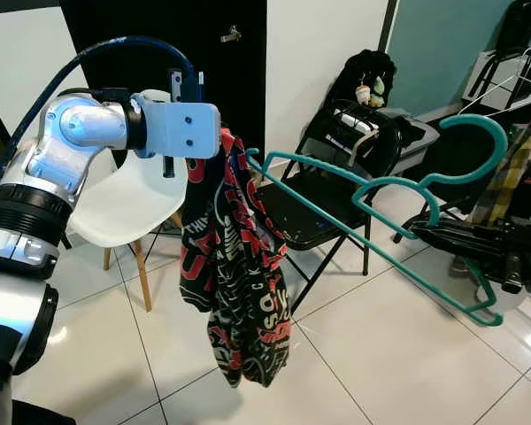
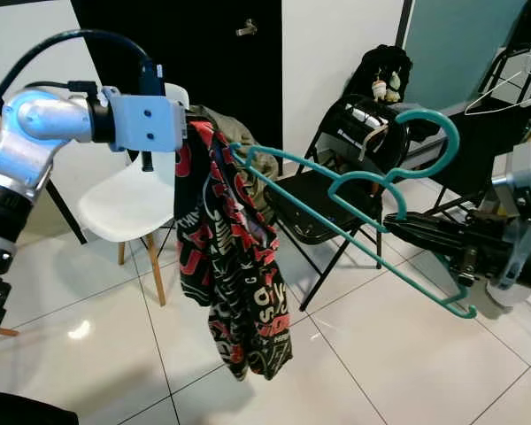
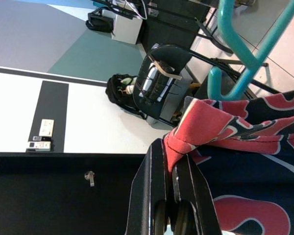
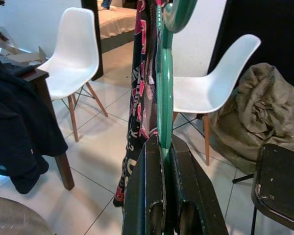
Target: Hang hanger
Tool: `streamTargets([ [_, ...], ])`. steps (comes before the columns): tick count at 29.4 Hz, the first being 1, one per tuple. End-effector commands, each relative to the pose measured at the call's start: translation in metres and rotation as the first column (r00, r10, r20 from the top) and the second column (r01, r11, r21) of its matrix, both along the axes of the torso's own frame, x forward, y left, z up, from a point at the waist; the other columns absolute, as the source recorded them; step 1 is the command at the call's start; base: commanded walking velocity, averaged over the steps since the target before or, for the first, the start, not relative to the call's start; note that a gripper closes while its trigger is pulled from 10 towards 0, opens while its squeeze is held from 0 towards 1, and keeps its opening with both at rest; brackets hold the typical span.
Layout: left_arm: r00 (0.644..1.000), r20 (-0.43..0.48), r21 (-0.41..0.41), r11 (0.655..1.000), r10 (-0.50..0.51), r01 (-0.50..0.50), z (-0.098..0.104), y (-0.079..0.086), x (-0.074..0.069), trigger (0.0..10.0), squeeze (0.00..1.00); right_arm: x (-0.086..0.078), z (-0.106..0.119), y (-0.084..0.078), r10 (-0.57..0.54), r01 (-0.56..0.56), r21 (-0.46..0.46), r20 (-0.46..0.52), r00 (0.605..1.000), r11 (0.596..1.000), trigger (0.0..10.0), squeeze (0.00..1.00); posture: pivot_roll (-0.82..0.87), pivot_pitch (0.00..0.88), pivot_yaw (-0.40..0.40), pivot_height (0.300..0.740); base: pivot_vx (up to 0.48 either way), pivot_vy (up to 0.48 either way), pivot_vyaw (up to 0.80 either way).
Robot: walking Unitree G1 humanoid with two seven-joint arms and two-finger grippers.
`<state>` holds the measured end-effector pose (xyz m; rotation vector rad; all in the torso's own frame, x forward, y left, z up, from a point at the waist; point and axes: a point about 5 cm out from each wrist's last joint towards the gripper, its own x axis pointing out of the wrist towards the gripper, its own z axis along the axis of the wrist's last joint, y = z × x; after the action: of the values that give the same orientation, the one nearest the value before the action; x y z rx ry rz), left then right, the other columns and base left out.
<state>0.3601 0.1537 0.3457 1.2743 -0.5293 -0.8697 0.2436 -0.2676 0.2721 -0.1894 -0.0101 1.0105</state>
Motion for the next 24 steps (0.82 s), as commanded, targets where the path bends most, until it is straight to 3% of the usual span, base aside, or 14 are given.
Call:
streamTargets([
  [1,0.999,0.021,-0.012,1.000,-0.026,0.026,0.0054,-0.0041,-0.0026,10.0,0.00,0.0010,0.0015,0.0009,0.009,-0.009,0.004,0.014,1.000,1.000,10.0,0.00,-0.05,0.000,0.031,0.740,0.000,0.000,0.00],
  [24,1.000,0.012,-0.002,1.000,-0.016,0.016,0.0034,-0.0038,-0.0009,10.0,0.00,0.0021,0.0017,0.0055,0.027,-0.027,0.002,0.014,1.000,1.000,10.0,0.00,-0.05,0.000,0.032,0.740,0.000,0.000,0.00],
])
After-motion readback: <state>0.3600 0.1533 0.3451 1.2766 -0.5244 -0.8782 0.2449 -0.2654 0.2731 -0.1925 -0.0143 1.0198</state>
